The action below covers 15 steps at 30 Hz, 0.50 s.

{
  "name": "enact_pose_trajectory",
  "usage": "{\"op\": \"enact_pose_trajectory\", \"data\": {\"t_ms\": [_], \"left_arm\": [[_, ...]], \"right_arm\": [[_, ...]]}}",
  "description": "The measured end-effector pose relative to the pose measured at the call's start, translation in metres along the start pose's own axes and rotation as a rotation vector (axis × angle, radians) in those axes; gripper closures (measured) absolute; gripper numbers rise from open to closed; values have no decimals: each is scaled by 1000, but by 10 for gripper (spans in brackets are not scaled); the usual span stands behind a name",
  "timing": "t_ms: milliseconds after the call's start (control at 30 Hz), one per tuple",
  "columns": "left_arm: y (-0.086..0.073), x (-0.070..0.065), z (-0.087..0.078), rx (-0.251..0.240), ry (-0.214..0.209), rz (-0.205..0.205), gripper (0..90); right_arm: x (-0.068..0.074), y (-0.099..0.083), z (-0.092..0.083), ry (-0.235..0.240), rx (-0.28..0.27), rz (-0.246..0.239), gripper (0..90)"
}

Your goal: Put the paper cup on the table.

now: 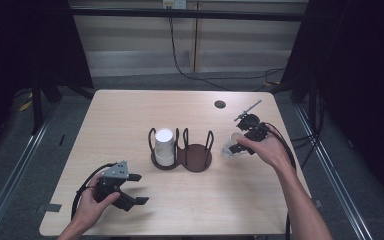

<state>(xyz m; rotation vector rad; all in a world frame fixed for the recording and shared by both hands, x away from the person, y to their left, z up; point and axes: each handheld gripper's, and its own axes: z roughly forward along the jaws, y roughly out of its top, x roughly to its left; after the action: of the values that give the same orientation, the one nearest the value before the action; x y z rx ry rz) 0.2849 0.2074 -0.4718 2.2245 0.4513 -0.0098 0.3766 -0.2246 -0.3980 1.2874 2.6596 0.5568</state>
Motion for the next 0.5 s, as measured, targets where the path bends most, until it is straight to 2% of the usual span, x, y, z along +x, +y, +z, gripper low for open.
{"op": "enact_pose_trajectory", "data": {"t_ms": [133,267,500], "left_arm": [[0,-1,0,-3,-1,-9,161],[0,0,0,8,2,2,161],[0,0,1,7,1,1,161]], "right_arm": [[0,1,5,-20,35,-4,245],[-1,2,9,-32,69,-8,243],[-4,4,14,-47,93,-1,243]]}}
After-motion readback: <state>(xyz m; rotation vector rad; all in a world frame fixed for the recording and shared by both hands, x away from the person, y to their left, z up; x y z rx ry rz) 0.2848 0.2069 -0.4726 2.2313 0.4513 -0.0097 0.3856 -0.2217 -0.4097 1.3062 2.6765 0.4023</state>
